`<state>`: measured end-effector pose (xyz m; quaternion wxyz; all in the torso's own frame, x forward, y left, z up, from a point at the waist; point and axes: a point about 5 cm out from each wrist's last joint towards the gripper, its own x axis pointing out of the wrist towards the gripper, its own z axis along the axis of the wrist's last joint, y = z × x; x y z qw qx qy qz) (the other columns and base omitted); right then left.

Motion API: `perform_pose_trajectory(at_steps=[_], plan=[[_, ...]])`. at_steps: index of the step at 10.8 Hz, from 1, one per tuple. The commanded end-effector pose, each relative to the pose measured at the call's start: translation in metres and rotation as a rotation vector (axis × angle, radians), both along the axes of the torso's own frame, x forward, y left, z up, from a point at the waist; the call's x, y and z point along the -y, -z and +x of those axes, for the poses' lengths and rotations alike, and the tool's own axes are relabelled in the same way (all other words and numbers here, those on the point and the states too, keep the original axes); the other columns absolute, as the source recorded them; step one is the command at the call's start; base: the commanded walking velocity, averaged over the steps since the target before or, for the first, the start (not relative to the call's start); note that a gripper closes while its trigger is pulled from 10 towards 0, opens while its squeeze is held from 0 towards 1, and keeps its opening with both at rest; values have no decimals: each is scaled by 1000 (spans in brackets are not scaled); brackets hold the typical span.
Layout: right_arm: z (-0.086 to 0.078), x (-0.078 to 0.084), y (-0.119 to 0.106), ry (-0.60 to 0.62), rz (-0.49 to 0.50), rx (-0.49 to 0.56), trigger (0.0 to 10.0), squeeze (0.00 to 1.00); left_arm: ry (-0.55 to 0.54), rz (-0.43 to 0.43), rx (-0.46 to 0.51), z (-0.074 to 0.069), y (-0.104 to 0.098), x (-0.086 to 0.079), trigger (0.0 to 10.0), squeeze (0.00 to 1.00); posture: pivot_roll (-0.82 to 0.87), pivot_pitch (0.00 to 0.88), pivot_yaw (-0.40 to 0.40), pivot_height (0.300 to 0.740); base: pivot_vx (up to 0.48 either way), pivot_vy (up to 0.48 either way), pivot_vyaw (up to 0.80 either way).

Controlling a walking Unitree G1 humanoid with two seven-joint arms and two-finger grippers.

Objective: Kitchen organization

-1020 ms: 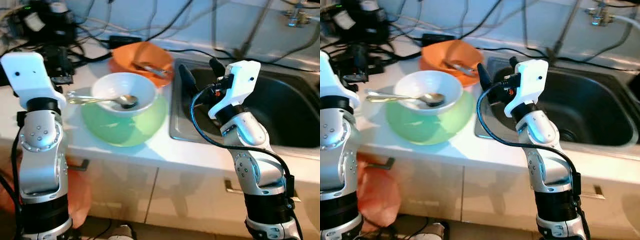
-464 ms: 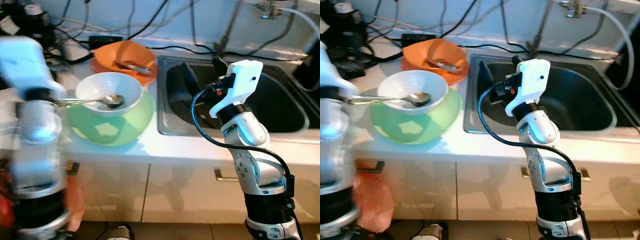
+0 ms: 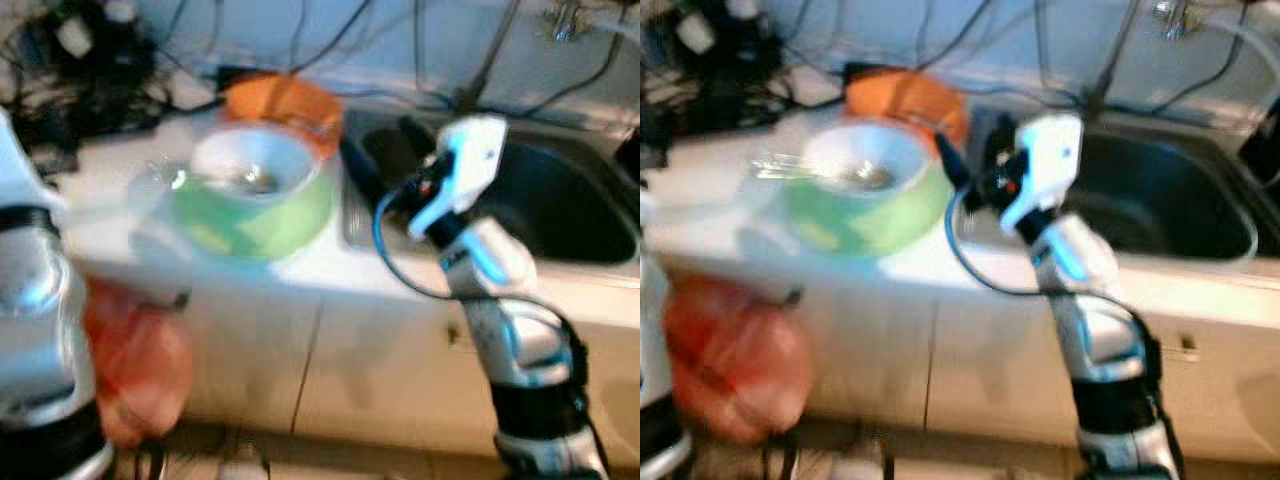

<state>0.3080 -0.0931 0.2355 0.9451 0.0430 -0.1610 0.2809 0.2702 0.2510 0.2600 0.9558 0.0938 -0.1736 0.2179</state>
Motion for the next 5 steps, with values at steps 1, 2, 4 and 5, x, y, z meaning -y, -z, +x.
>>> perform_pose_trajectory(at_steps=[1,2,4,5], plan=[[0,5,-3,20,2,18,10000,0,83,13,-32,6,6,15,10000,0,141,71,-70,740,0,0,0],[1,5,-3,49,7,26,10000,0,190,7,-46,13,10,32,10000,0,131,64,-58,740,0,0,0],[2,10,-4,95,13,38,10000,0,253,4,-45,18,9,44,10000,0,122,60,-59,740,0,0,0],[4,12,-5,125,22,39,10000,0,286,-1,-54,21,12,49,10000,0,122,60,-59,740,0,0,0]])
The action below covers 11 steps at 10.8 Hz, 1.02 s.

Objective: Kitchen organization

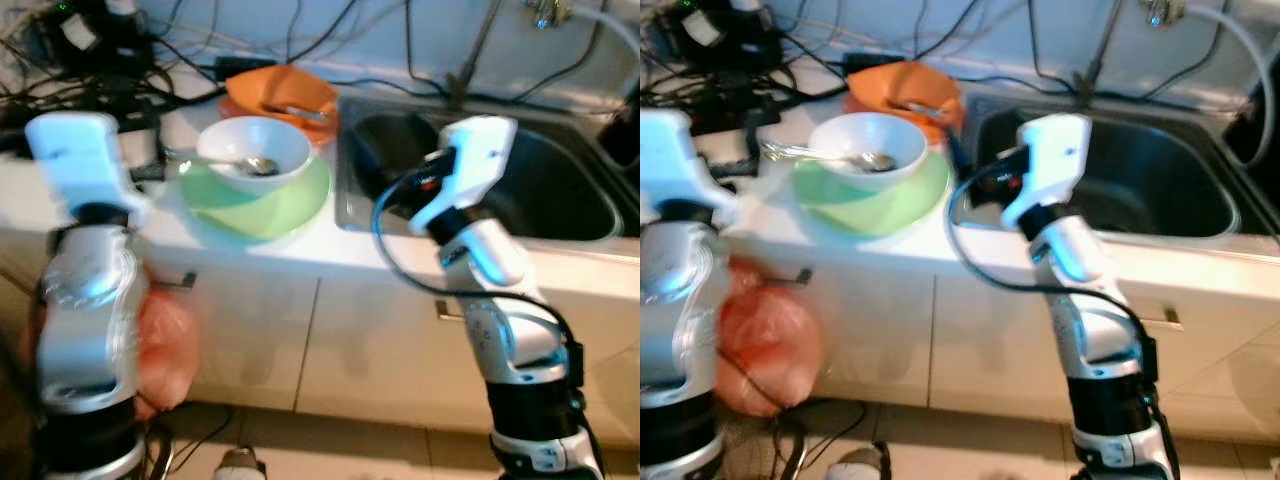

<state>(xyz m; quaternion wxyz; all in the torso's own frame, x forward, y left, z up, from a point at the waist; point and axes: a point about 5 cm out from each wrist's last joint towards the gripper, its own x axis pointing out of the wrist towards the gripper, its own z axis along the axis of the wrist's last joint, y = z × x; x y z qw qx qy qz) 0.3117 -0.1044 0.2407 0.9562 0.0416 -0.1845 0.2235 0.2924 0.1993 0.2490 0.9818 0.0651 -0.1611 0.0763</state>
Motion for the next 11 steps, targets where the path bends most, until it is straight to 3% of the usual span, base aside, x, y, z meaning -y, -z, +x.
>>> perform_pose_trajectory(at_steps=[1,4,11], plan=[[2,2,0,21,0,2,10000,0,44,-10,-39,5,8,6,10000,0,117,59,-59,740,0,0,0],[2,3,0,34,3,5,10000,0,59,-29,-40,9,5,8,10000,0,110,62,-60,740,0,0,0],[0,5,-2,52,1,25,10000,0,75,-39,34,9,-10,10,10000,0,98,74,-66,740,424,0,0]])
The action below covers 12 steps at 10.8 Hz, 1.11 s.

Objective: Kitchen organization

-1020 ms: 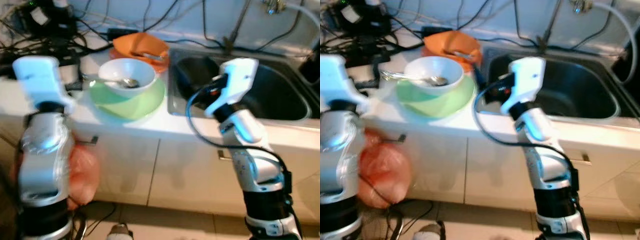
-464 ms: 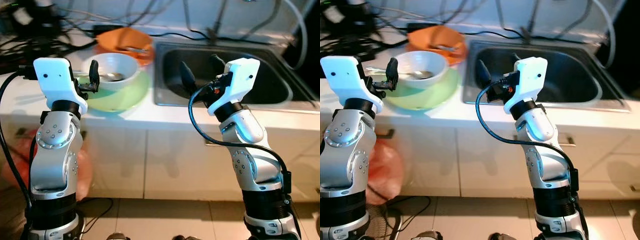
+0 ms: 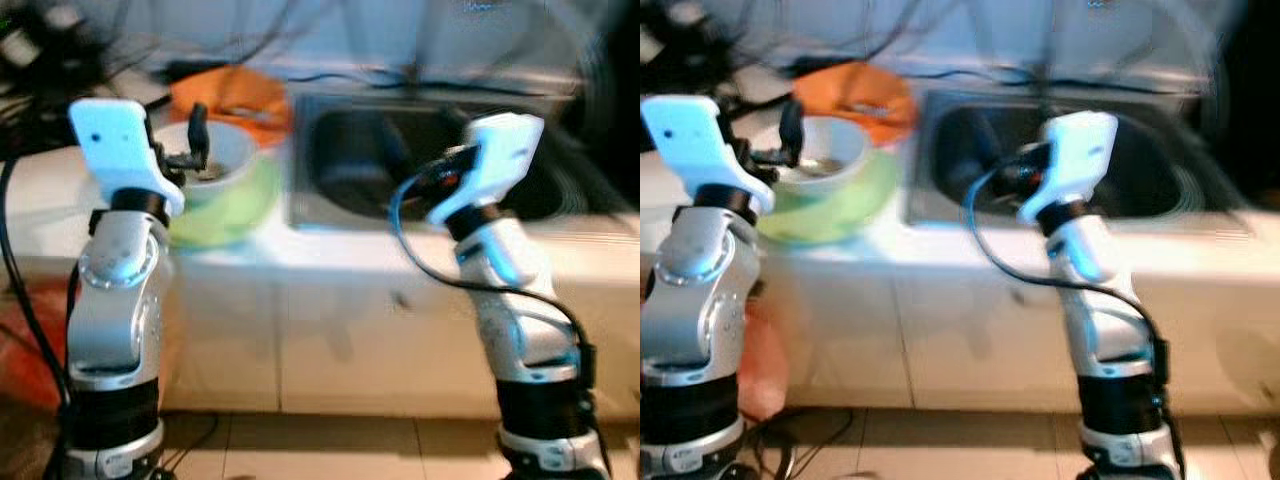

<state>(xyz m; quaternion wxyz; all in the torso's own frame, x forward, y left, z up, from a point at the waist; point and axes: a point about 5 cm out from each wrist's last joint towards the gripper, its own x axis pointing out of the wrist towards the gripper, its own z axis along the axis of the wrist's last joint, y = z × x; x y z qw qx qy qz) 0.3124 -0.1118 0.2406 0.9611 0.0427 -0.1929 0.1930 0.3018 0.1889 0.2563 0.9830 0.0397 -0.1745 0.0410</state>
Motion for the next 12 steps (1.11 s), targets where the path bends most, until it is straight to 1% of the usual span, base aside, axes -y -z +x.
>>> perform_pose_trajectory(at_steps=[1,3,5,6,7,10,12], plan=[[-1,-3,-2,-10,-19,13,10000,0,-7,-4,8,-1,-2,-1,10000,0,98,74,-66,740,446,0,0],[-2,-6,-1,-26,-27,10,10000,0,-12,-14,11,-2,-1,0,10000,0,99,74,-67,740,431,0,0],[-2,-7,0,-39,-41,8,10000,0,-22,-23,43,-3,-5,0,10000,0,99,75,-71,740,0,0,0],[-3,-8,0,-47,-47,10,10000,0,-69,-14,55,-5,-6,-3,10000,0,98,75,-72,740,0,0,0],[-4,-9,0,-55,-56,16,10000,0,-183,7,82,-11,-9,-15,10000,0,98,75,-72,740,0,0,0],[-3,-10,1,-57,-59,15,10000,0,-280,48,101,-18,-13,-29,10000,0,109,76,-78,740,0,0,704],[-2,-11,1,-62,-58,13,10000,0,-292,53,107,-18,-15,-30,10000,0,113,76,-75,740,0,0,450]])
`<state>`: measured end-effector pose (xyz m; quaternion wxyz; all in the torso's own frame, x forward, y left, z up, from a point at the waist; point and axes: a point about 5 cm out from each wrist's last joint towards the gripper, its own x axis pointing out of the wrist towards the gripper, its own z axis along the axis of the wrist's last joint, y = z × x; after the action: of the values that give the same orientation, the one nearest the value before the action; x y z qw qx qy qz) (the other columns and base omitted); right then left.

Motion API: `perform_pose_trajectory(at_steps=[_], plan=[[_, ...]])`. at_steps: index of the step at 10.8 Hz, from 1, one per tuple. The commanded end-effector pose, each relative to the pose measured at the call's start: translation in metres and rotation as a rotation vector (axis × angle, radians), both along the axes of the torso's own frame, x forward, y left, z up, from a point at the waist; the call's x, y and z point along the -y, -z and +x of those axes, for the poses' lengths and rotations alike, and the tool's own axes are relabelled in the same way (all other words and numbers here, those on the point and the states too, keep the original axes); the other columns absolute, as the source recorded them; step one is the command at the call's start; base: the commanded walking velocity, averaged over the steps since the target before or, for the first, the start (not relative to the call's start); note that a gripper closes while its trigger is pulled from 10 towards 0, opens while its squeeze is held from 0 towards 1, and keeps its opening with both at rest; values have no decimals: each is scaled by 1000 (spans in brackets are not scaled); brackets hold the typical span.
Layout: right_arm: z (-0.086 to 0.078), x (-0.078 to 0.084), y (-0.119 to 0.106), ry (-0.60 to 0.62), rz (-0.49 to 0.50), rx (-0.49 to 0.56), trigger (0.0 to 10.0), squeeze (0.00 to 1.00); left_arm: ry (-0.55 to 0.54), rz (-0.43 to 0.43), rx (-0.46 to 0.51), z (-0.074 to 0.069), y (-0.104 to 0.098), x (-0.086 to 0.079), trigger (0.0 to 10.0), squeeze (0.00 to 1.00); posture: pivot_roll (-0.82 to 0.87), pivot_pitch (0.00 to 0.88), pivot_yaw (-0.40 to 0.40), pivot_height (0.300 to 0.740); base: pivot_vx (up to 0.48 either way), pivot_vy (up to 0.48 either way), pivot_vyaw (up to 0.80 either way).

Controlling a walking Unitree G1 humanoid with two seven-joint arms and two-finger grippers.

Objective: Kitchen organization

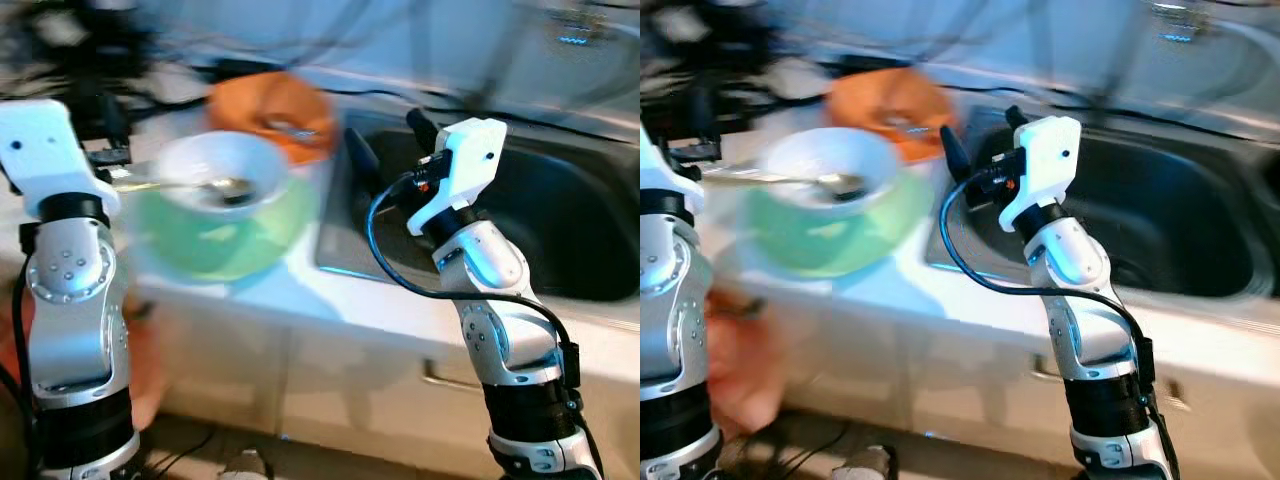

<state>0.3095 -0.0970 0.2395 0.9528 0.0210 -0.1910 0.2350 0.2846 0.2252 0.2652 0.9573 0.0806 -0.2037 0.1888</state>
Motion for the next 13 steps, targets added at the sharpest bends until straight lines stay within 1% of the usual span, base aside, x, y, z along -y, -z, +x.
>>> perform_pose_trajectory(at_steps=[1,4,5,7,8,9,11,13], plan=[[1,4,0,10,4,-1,10000,0,8,-28,3,1,-2,3,10000,0,112,73,-74,740,0,0,0],[-1,2,0,-25,-3,-8,10000,0,1,-85,-43,1,7,-1,10000,0,112,73,-75,740,0,0,0],[-1,1,0,-39,-18,-10,10000,0,15,-112,-61,-1,12,-2,10000,0,118,72,-78,740,0,0,0],[-2,-1,0,-45,-38,1,10000,0,45,-134,-86,-5,19,0,10000,0,122,71,-79,740,0,0,800],[-1,-1,1,-39,-23,-1,10000,0,81,-164,-101,-6,24,4,10000,0,124,72,-79,740,0,0,456],[-1,0,1,-30,-16,-5,10000,0,132,-184,-106,-8,25,9,10000,0,124,74,-79,740,0,0,0],[-1,1,1,-32,-16,-13,10000,0,218,-199,-107,-12,26,15,10000,0,126,77,-81,740,0,0,0],[0,0,1,-37,-16,-13,10000,0,229,-204,-91,-12,22,17,10000,0,128,76,-82,740,0,0,0]])
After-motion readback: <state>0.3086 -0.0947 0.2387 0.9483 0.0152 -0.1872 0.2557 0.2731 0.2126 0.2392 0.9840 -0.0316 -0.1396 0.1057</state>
